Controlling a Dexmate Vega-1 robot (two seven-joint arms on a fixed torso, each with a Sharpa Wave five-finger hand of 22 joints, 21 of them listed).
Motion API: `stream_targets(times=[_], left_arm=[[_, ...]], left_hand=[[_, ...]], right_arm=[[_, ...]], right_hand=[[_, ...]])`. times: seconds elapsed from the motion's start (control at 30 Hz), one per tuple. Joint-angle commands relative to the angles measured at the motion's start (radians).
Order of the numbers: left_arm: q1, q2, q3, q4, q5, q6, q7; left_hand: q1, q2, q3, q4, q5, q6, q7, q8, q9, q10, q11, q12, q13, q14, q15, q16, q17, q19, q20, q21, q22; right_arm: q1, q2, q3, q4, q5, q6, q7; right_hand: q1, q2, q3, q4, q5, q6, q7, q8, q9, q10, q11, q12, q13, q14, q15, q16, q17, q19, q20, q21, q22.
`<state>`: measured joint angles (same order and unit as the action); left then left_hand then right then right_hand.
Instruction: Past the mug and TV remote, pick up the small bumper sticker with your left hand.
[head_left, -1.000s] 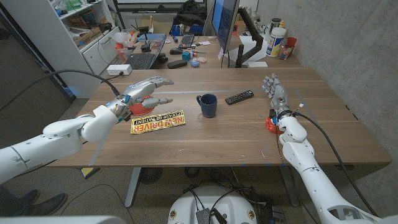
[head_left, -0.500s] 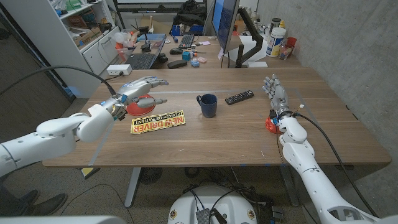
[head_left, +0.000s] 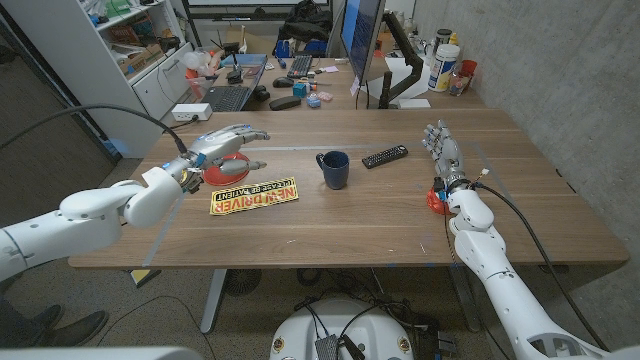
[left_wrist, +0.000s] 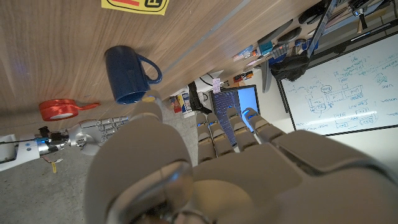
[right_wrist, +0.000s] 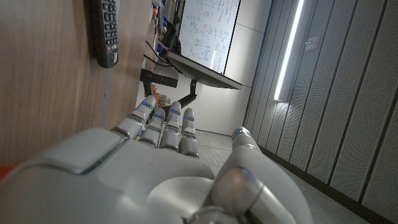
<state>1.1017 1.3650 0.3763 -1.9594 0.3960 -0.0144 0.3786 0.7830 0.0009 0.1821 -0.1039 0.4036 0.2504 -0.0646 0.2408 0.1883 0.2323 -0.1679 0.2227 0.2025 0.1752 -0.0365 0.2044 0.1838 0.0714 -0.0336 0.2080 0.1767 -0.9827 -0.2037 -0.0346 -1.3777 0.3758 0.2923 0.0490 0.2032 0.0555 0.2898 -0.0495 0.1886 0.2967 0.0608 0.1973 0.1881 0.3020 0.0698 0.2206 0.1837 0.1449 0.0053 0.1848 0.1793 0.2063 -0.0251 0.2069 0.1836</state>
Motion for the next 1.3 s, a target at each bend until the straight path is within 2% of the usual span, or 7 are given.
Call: stream_targets(times=[0.03,0.83,1.13,1.3], left_arm=[[-0.046,-0.001,0.051,0.011,0.046,0.010,-0.018],[-0.119,0.014,0.111,-0.003,0.153,0.007,-0.129],[-0.157,0.005,0.125,0.009,0.207,-0.011,-0.159],[-0.185,-0.008,0.138,0.027,0.244,-0.032,-0.177]], left_hand=[[0.019,-0.005,0.003,-0.013,0.004,0.006,-0.017,0.007,0.006,0.013,-0.011,0.000,0.002,0.014,-0.081,0.003,0.004,0.003,0.012,0.004,0.004],[0.035,-0.017,0.000,-0.021,0.008,0.029,-0.031,0.012,0.005,0.036,-0.020,0.000,0.003,0.032,-0.095,0.004,0.006,0.010,0.039,0.004,0.006],[0.036,-0.020,-0.002,-0.021,0.011,0.031,-0.031,0.012,0.005,0.040,-0.023,0.000,0.003,0.035,-0.098,0.003,0.006,0.013,0.028,0.005,0.007],[0.036,-0.021,-0.003,-0.020,0.012,0.032,-0.036,0.012,0.005,0.042,-0.026,-0.001,0.003,0.036,-0.100,0.003,0.006,0.017,0.034,0.007,0.007]], right_arm=[[-0.001,0.005,-0.004,0.000,-0.002,-0.002,-0.009],[0.001,0.011,0.001,0.005,-0.005,-0.005,-0.018],[-0.004,0.017,0.006,0.010,0.000,0.003,-0.023],[-0.009,0.019,0.009,0.006,0.001,0.004,-0.030]], right_hand=[[-0.009,-0.003,0.000,-0.003,0.006,0.009,-0.003,-0.001,0.002,0.009,-0.001,0.000,0.003,0.009,0.001,0.000,0.001,0.003,-0.002,-0.003,0.002],[-0.011,-0.004,-0.003,-0.004,0.006,0.013,-0.002,0.000,0.002,0.013,-0.002,0.000,0.003,0.011,0.000,0.000,0.001,-0.001,-0.003,-0.004,0.002],[-0.012,-0.005,-0.004,-0.004,0.007,0.014,-0.003,0.000,0.002,0.014,-0.001,0.000,0.003,0.013,0.001,0.000,0.001,-0.001,-0.003,-0.004,0.002],[-0.012,-0.004,-0.004,-0.004,0.007,0.014,-0.003,0.000,0.002,0.015,-0.002,0.000,0.003,0.013,0.000,0.001,0.001,-0.001,-0.003,-0.005,0.002]])
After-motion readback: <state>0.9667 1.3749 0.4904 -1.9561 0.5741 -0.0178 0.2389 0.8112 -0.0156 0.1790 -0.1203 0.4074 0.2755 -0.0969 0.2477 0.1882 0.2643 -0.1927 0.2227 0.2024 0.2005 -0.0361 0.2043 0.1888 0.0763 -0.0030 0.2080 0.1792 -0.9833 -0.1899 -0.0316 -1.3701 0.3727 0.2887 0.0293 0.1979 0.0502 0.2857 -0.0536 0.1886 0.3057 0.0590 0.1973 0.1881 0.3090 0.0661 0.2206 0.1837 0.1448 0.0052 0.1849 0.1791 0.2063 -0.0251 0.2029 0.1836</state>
